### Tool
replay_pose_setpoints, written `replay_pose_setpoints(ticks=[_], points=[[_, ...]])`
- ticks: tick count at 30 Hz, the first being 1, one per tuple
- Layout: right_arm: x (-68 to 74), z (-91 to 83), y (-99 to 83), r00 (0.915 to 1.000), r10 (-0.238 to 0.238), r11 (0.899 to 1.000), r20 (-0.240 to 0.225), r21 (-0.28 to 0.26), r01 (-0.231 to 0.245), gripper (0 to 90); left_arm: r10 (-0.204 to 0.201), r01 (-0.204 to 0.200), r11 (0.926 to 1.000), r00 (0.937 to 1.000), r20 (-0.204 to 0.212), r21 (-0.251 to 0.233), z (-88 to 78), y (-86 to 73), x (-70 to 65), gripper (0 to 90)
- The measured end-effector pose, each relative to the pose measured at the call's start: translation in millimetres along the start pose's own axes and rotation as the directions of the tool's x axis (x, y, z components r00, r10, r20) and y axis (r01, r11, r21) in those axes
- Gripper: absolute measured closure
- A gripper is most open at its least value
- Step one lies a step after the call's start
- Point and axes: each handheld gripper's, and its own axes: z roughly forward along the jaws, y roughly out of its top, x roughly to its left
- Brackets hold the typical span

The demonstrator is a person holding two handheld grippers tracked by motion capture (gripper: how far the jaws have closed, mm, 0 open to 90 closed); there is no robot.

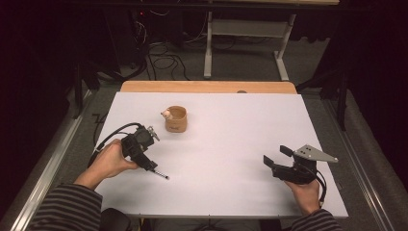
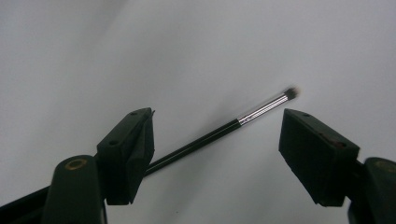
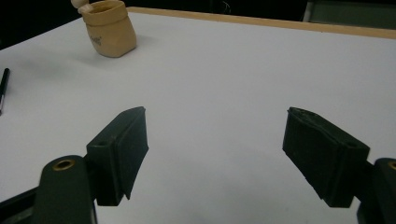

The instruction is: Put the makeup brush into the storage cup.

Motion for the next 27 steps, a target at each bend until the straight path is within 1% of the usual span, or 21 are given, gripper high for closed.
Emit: replay_pose_setpoints(ticks=[5,15,20,22,24,25,27], points=[[0.1,0.8,-0.1,1.0000,0.001,1.000,-0.004,0.004,-0.001,23.3,0.010,-0.010,0.9997,0.9999,-0.002,0.022,6.9,-0.7,-0.9,27.3],[0.2,1.0,-0.2,1.0000,0.002,1.000,-0.003,0.006,-0.002,23.4,0.011,-0.011,0.9993,0.9999,0.009,0.035,15.5,-3.5,-2.0,27.3],[0.1,0.5,-0.2,1.0000,-0.001,1.000,-0.002,0.004,0.001,23.4,0.015,-0.016,0.9983,0.9998,0.009,0.057,22.1,-4.8,-2.3,27.5],[0.2,0.2,-0.1,1.0000,0.000,1.000,-0.002,0.002,0.000,23.4,0.017,-0.017,0.9981,0.9998,0.008,0.058,23.4,-4.9,-2.7,27.8],[0.3,0.4,-0.1,1.0000,0.000,1.000,-0.003,0.002,0.000,23.5,0.020,-0.021,0.9973,0.9997,0.017,0.070,26.9,-5.4,-3.7,28.8],[0.2,0.8,-0.2,1.0000,0.001,1.000,-0.005,0.006,-0.001,23.5,0.020,-0.021,0.9973,0.9997,0.017,0.070,26.9,-5.4,-3.7,29.2],[0.1,1.1,-0.2,1.0000,0.000,1.000,-0.005,0.007,0.000,23.5,0.023,-0.024,0.9956,0.9997,0.011,0.091,30.2,-5.1,-3.6,29.7]])
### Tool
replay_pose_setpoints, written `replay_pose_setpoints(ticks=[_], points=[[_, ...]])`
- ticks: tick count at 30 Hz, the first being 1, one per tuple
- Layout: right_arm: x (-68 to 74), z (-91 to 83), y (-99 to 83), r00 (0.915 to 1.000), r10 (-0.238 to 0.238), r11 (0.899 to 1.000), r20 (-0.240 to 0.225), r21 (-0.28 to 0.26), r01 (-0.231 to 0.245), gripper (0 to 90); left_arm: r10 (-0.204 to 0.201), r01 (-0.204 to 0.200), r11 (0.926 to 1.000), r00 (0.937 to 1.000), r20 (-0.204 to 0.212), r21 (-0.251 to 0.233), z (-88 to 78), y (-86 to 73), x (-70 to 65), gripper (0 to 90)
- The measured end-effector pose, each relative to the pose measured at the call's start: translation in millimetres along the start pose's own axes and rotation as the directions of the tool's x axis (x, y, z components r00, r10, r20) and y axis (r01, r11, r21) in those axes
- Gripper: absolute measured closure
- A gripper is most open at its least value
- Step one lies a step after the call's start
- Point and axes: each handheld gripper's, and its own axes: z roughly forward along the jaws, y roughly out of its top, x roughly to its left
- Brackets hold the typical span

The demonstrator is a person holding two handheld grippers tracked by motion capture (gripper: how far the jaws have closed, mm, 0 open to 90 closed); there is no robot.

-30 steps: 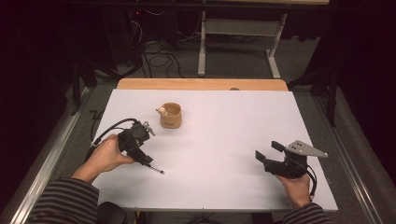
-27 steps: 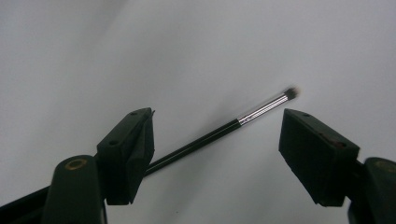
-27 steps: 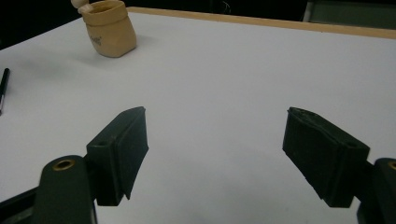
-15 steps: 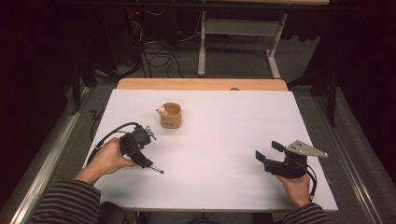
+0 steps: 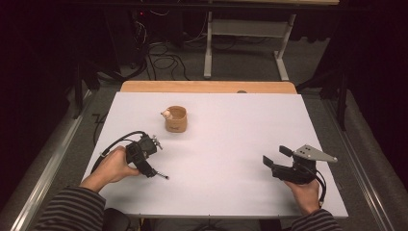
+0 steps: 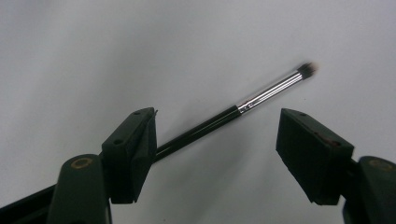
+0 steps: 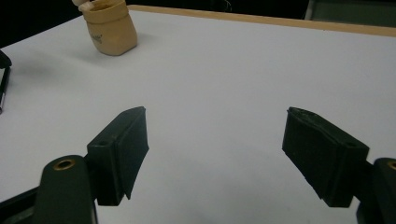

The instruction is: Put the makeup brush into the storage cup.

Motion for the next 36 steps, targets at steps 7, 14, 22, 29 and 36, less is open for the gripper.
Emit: replay_pose_setpoints(ticks=[7,14,22,29,36], points=[[0.5,-0.6,0.1,1.0000,-0.001,1.000,0.000,-0.003,0.001,23.5,0.010,-0.010,0.9999,0.9999,-0.013,0.011,3.6,0.8,-1.8,31.1],[0.0,-0.9,0.0,1.0000,0.001,1.000,-0.003,-0.001,-0.001,23.5,0.018,-0.017,0.9992,0.9994,-0.030,0.037,8.0,1.0,-1.1,33.9],[-0.9,-0.4,-0.2,0.9999,0.010,1.000,-0.014,-0.002,-0.010,23.6,0.035,-0.032,0.9977,0.9984,-0.044,0.059,12.2,1.8,-1.0,36.4],[-0.4,-0.3,-0.4,0.9997,0.016,1.000,-0.020,0.000,-0.016,23.6,0.047,-0.044,0.9968,0.9979,-0.045,0.066,15.2,1.3,-1.9,39.1],[-1.9,-0.3,-0.7,0.9994,0.025,1.000,-0.025,0.003,-0.025,23.6,0.040,-0.037,0.9969,0.9986,-0.034,0.070,16.4,0.6,0.3,42.0]])
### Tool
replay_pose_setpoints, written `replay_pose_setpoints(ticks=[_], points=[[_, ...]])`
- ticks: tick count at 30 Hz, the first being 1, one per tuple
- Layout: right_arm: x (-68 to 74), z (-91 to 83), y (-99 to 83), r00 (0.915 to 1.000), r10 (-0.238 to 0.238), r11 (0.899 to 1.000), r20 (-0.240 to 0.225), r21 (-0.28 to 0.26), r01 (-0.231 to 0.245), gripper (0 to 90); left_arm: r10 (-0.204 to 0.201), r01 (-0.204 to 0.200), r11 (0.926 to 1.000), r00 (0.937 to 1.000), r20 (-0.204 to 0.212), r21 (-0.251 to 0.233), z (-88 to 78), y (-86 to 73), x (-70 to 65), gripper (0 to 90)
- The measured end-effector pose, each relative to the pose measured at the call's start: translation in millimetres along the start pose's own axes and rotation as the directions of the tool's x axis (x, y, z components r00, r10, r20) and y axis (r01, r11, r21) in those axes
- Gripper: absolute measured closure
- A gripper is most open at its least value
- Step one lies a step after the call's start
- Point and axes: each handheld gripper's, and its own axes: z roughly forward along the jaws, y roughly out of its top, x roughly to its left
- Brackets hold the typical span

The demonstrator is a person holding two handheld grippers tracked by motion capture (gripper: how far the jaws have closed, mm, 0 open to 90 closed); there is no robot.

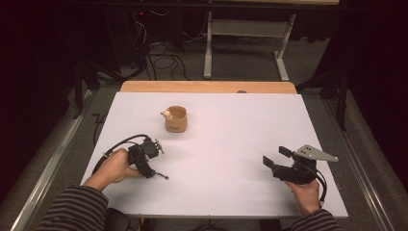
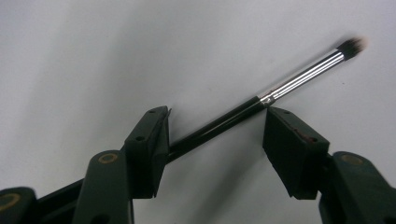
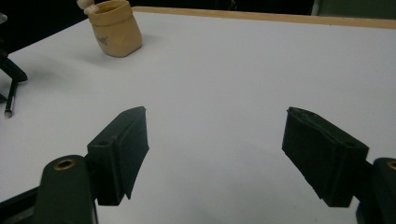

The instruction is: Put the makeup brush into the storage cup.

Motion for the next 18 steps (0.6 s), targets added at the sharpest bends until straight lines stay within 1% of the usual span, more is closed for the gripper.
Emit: replay_pose_setpoints(ticks=[1,7,9,10,18], points=[[0.1,0.0,0.0,1.0000,-0.001,1.000,0.000,0.000,0.001,23.7,-0.006,0.006,1.0000,1.0000,0.001,-0.003,0.2,-0.1,-0.4,42.7],[1.3,0.6,-0.1,1.0000,-0.001,1.000,0.000,0.009,0.001,23.8,-0.012,0.012,0.9999,0.9995,0.030,0.000,0.2,0.3,1.0,47.6],[0.8,0.1,0.0,1.0000,-0.002,1.000,0.000,0.008,0.002,23.8,-0.009,0.009,1.0000,0.9992,0.039,-0.001,0.0,0.3,0.6,50.7],[0.7,0.0,0.0,1.0000,-0.005,1.000,0.000,0.006,0.005,23.8,-0.008,0.008,1.0000,0.9991,0.042,-0.001,0.0,0.3,0.5,53.8],[0.7,0.2,0.0,1.0000,-0.002,1.000,-0.001,0.009,0.002,23.9,-0.012,0.012,0.9999,0.9983,0.058,-0.001,-0.1,0.7,1.1,59.2]])
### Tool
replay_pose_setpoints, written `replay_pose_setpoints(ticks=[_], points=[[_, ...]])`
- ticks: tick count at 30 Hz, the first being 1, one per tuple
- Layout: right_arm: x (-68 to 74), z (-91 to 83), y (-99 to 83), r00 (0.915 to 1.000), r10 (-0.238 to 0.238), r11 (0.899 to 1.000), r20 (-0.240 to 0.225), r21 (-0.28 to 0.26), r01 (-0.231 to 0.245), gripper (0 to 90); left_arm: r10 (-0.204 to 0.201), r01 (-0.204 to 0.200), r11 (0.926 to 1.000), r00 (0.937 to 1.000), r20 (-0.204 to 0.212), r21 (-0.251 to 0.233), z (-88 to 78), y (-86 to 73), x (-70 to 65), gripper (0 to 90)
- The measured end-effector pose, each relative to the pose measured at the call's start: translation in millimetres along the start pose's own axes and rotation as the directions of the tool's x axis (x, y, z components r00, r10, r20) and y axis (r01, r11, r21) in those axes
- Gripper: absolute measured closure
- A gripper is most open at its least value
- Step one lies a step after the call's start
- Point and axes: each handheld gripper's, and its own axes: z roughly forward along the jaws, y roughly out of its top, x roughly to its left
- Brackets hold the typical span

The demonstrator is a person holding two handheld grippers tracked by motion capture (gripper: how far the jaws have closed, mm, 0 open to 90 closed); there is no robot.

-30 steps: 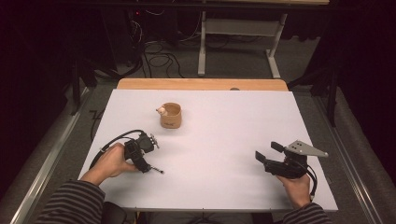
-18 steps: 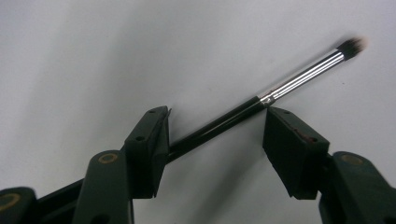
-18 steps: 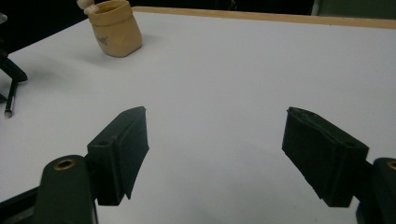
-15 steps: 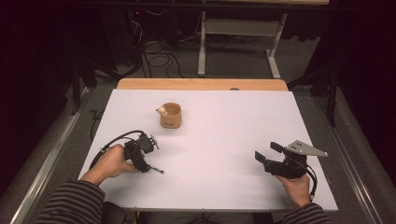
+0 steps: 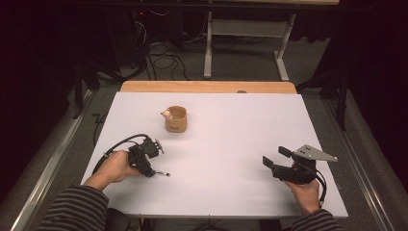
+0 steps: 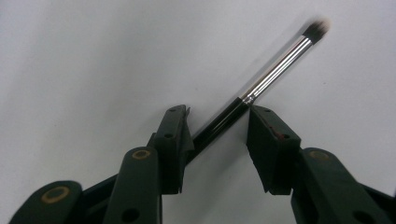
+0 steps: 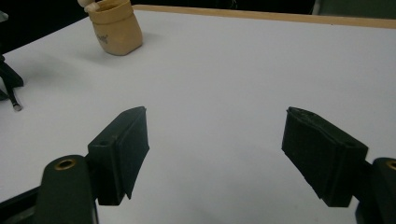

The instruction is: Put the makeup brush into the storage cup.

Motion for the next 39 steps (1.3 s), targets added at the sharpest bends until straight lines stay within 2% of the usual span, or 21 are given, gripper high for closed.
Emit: replay_pose_setpoints(ticks=[18,26,39], points=[[0.4,0.4,0.0,1.0000,0.003,1.000,0.000,0.001,-0.003,24.0,0.002,-0.002,1.0000,1.0000,-0.001,0.003,-0.9,0.9,0.8,70.8],[0.3,0.4,0.0,1.0000,0.003,1.000,-0.001,0.002,-0.003,24.1,0.006,-0.006,0.9999,1.0000,0.000,0.016,-0.8,2.9,0.1,80.3],[-0.1,0.1,0.0,1.0000,0.001,1.000,-0.001,0.001,-0.001,24.1,-0.002,0.002,0.9995,1.0000,0.003,0.033,-0.7,5.1,0.9,83.1]])
